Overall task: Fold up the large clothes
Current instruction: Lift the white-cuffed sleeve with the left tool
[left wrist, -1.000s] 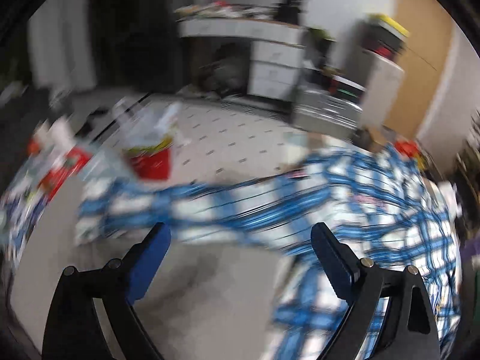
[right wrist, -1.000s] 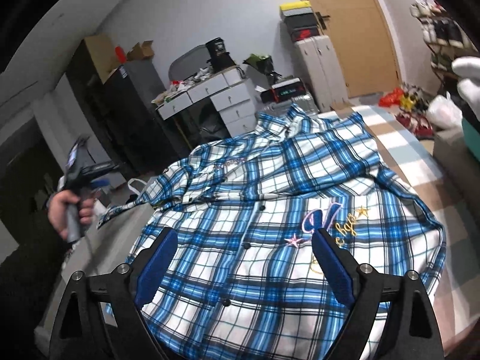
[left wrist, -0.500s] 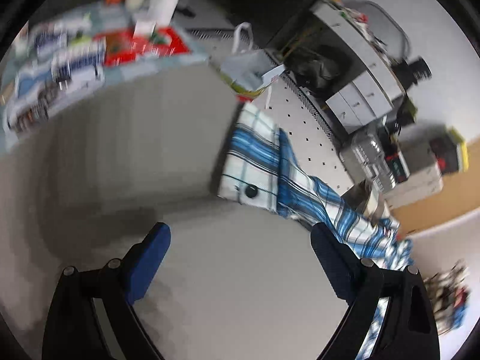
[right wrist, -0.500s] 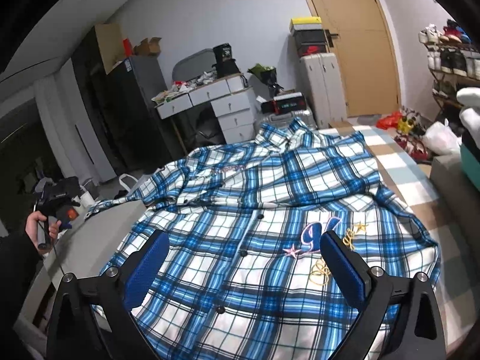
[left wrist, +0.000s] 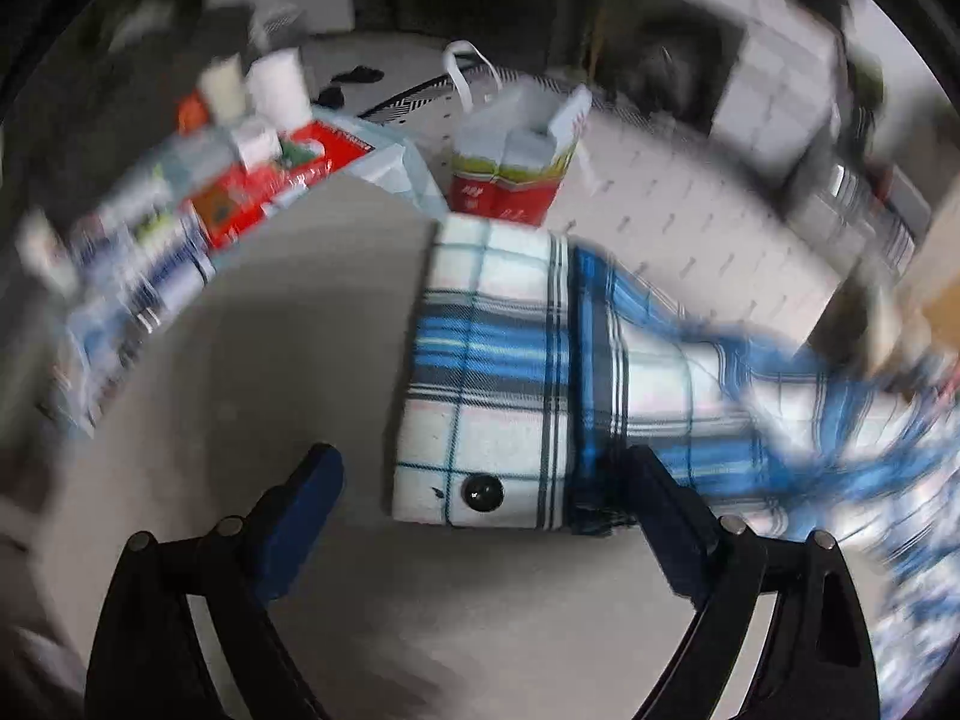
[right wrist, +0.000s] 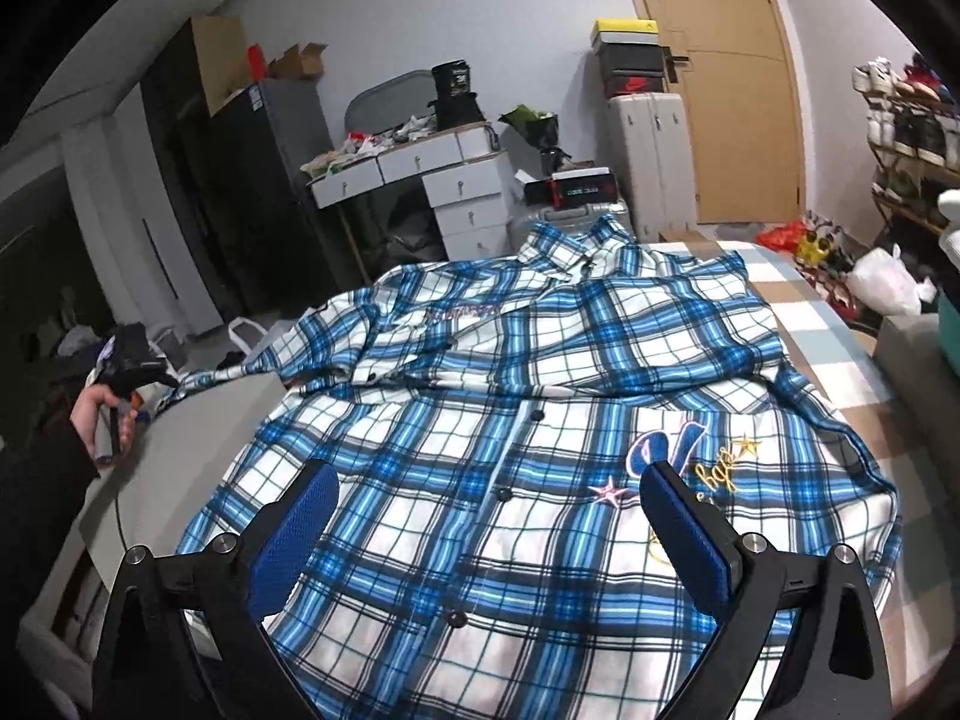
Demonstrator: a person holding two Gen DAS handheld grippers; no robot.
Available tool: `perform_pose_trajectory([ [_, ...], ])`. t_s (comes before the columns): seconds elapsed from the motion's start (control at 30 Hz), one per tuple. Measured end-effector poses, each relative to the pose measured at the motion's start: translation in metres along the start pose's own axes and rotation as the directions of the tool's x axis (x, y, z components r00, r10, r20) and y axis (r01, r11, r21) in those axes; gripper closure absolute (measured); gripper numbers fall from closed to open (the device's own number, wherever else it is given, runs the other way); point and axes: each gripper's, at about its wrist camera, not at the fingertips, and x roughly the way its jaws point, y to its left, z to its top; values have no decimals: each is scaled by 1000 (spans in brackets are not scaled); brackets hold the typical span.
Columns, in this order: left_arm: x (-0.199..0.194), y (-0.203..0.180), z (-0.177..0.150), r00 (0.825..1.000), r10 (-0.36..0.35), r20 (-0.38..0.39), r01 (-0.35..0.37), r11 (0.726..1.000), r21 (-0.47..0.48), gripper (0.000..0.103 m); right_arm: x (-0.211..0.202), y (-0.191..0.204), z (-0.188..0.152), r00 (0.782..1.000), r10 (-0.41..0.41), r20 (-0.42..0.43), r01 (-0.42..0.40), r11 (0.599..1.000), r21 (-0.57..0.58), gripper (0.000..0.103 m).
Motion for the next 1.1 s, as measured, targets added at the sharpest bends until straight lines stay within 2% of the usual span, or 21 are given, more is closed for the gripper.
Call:
perform_pose_trajectory([
  [0.03, -1, -1, -1, 1000, -23, -1, 23, 1000, -2, 32, 0, 2, 0, 1000, 1, -2, -1, 1000, -8, 1],
  [0.13, -6, 1, -6, 1000, -31, 5, 31, 1000, 0, 54, 0, 6, -1, 1000, 3, -1, -3, 1000, -30, 1],
  [0.2, -13, 9, -9, 998, -66, 9, 66, 997, 30, 87, -1, 7, -1, 1000, 6, -1, -6, 999, -38, 1],
  [0.23, -14, 8, -10, 997, -77, 4, 77, 996, 44, 93, -1, 8, -2, 1000, 9, -1, -9, 999, -42, 1],
  [0.37, -18, 17, -3, 996, -84, 2, 83, 995, 45, 97, -2, 6, -2, 999, 39, -19, -40, 998, -40, 1],
  [0.5, -34, 24, 4, 990, -131, 46, 130, 991, 16, 97, -4, 4, -3, 998, 61, -20, -61, 998, -28, 1],
  [0.73, -82, 15, 15, 971, -198, 131, 191, 979, 65, 97, -8, 1, -2, 995, 95, -17, -95, 995, -3, 1],
  [0.87, -118, -3, 21, 941, -268, 209, 254, 963, 91, 97, -10, -5, -1, 993, 121, -13, -120, 992, 33, 1],
  [0.97, -155, -29, 25, 902, -336, 270, 302, 940, 162, 98, -14, -9, 0, 992, 124, -3, -124, 991, 45, 1],
  [1.1, -211, -81, 23, 837, -467, 285, 384, 873, 302, 98, -19, -15, 1, 991, 134, 19, -135, 988, 70, 1],
])
